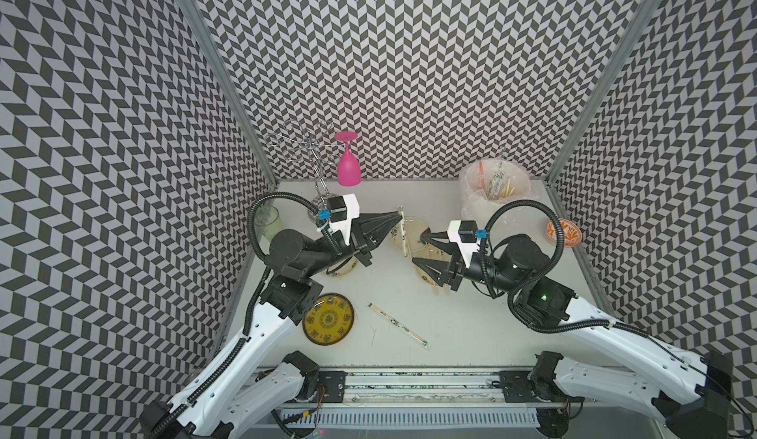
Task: Remove the packaging of disposable chopsticks
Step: Pick up the disposable chopsticks from the center of the board.
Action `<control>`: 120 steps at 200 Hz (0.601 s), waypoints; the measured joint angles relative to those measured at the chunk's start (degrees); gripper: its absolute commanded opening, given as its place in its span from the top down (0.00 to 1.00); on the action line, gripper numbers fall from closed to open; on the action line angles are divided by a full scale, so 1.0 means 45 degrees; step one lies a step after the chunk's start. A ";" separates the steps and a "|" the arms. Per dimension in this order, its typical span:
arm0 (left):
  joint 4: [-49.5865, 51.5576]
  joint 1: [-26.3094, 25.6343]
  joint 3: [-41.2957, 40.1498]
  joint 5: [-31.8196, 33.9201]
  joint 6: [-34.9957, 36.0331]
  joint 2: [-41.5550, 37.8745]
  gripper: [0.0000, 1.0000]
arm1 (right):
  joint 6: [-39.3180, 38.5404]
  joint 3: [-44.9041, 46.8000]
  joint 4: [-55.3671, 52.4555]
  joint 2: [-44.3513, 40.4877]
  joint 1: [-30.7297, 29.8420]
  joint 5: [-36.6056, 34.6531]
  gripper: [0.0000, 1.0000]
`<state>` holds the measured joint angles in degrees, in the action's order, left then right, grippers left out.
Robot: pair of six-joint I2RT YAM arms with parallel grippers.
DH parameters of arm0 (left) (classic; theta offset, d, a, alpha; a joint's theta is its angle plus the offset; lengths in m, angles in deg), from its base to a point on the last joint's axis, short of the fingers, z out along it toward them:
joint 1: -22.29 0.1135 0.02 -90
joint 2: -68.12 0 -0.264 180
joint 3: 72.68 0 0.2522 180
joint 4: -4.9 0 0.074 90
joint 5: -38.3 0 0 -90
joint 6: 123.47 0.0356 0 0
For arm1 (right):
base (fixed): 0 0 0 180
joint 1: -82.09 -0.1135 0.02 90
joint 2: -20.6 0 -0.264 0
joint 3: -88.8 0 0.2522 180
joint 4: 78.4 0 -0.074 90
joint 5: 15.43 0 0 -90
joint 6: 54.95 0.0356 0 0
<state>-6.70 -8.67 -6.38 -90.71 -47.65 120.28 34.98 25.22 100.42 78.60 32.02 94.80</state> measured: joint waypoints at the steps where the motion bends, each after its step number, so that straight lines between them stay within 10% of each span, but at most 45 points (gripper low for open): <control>1: -0.0034 -0.0005 0.0000 -0.0034 -0.0058 0.0005 1.00 | -0.0015 -0.0005 0.0005 0.0005 0.0000 0.0005 0.39; 120: -0.2069 0.0000 0.1059 -0.2351 -0.2759 0.0665 1.00 | -0.0146 -0.0811 -0.0427 0.0287 0.0000 0.1783 0.41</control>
<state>-16.01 -8.67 -1.62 -101.29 -60.06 123.28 34.32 21.57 98.50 79.89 32.02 102.82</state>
